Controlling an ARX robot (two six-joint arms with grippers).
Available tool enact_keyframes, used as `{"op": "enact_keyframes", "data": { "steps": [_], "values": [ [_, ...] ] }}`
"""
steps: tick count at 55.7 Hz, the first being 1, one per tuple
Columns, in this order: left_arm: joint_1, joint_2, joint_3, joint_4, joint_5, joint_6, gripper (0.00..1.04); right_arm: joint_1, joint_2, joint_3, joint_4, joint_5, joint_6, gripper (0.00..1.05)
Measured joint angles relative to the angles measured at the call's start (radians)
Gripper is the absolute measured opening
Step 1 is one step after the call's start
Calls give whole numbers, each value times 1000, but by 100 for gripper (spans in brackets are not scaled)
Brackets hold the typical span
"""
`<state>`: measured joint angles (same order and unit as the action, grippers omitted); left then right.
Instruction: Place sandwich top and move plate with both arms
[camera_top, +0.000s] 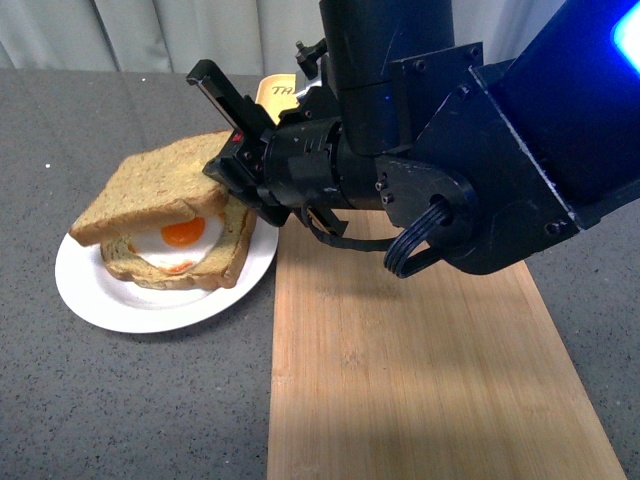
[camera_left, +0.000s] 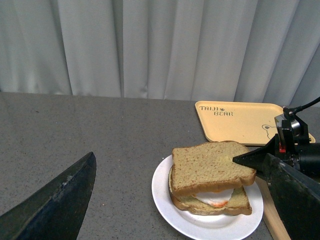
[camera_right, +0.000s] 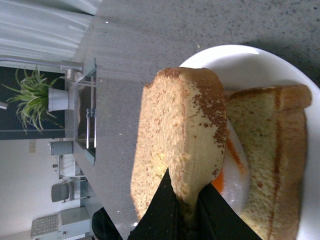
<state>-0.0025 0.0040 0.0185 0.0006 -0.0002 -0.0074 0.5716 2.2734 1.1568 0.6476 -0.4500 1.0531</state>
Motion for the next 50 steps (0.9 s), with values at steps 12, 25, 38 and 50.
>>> {"op": "enact_keyframes", "data": {
  "steps": [12,25,38,50],
  "values": [
    [0,0,0,0,0,0,98,2,-2,-2,-45,55,-56,19],
    [0,0,0,0,0,0,98,-14,-158,-114,-45,180,-164,60],
    [0,0,0,0,-2,0,98,-70,-337,-320,172,571,-437,79],
    [0,0,0,0,0,0,98,-172,-484,-633,609,846,-921,46]
  ]
}}
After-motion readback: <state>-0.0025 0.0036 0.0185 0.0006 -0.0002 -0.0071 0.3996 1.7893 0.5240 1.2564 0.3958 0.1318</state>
